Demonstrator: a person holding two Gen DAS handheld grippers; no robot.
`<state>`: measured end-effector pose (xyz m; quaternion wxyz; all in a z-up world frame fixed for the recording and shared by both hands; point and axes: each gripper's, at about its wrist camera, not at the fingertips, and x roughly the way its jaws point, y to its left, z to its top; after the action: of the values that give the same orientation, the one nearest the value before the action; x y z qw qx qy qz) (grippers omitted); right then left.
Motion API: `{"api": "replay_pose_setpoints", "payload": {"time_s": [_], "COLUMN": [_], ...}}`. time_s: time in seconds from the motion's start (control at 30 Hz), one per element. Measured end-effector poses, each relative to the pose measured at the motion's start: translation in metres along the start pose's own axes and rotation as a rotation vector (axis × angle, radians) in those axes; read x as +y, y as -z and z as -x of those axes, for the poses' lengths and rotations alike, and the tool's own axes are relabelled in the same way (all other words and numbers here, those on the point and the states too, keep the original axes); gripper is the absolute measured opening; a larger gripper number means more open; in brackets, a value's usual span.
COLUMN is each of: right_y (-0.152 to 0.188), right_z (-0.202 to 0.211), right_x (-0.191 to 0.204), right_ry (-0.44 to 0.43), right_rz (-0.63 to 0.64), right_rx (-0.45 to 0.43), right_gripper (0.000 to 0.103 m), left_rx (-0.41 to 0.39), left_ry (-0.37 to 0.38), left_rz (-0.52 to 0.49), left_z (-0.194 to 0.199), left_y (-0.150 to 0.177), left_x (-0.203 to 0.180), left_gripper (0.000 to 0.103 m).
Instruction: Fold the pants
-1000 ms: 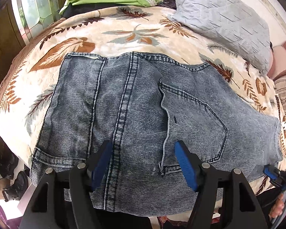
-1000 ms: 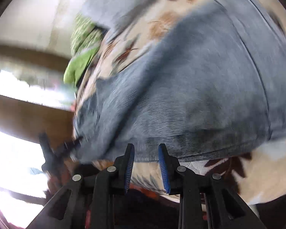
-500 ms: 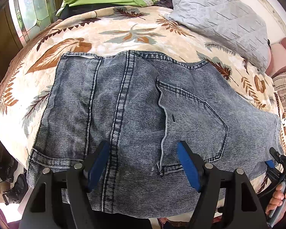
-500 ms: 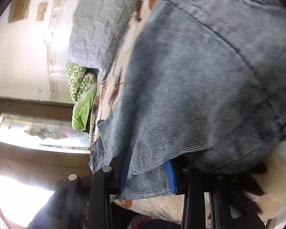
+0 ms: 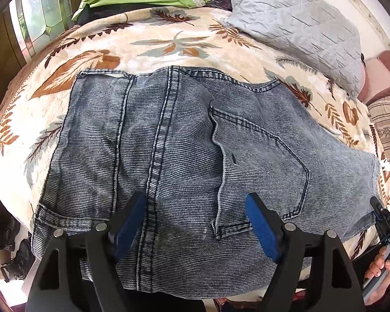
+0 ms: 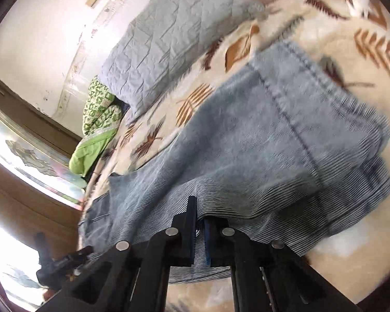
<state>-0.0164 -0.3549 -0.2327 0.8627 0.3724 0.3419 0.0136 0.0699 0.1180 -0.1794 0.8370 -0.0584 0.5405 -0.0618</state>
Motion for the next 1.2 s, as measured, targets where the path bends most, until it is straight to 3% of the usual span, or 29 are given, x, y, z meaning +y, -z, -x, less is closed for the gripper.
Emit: {"api": "replay_pose_setpoints", "payload": {"time_s": [0.23,0.4,0.53,0.6,0.7,0.83,0.9,1.07,1.2], "right_y": [-0.008,-0.013,-0.012,-0.011,-0.014,-0.017,-0.018,-0.013,0.006], "right_z": [0.018,0.026,0.047,0.062,0.074,0.099,0.099,0.039,-0.012], "right_x": [-0.009,-0.039,-0.051,-0.059,-0.07,-0.044,-0.026,0.009,0.021], "right_ry": [0.133,0.124,0.168,0.246,0.255,0.375,0.384,0.275,0.325], "right_rz": [0.06,-0.074,-0.116,-0.123,-0.174,-0.042,0.035,0.166,0.247], "right_rx": [-0.073,0.034,-0.033,-0.087,-0.099,-0.251,-0.284,-0.061,0.122], "right_gripper": [0.004,0.006,0.006,0.009,0.009,0.009,0.009,0.009,0.009], "left_rx": [0.001,0.004,0.008,0.008,0.006,0.0,-0.005,-0.004,0.007], "left_ry": [0.029,0.045,0.054,0.061,0.07,0.074,0.075,0.043,0.023], "left_rz": [0.016,0.026,0.03,0.03,0.037,0.039,0.043,0.02,0.007], "left_z": [0.0,0.0,-0.001,0.0,0.0,0.001,0.002,0.003,0.004], "left_y": [0.0,-0.001,-0.002,-0.002,-0.002,-0.001,0.0,0.002,0.005], "left_x": [0.004,0.007,0.008,0.009,0.01,0.011,0.011,0.006,0.005], "left_gripper": [0.08,0.08,0.081,0.082,0.083,0.083,0.083,0.083,0.083]}}
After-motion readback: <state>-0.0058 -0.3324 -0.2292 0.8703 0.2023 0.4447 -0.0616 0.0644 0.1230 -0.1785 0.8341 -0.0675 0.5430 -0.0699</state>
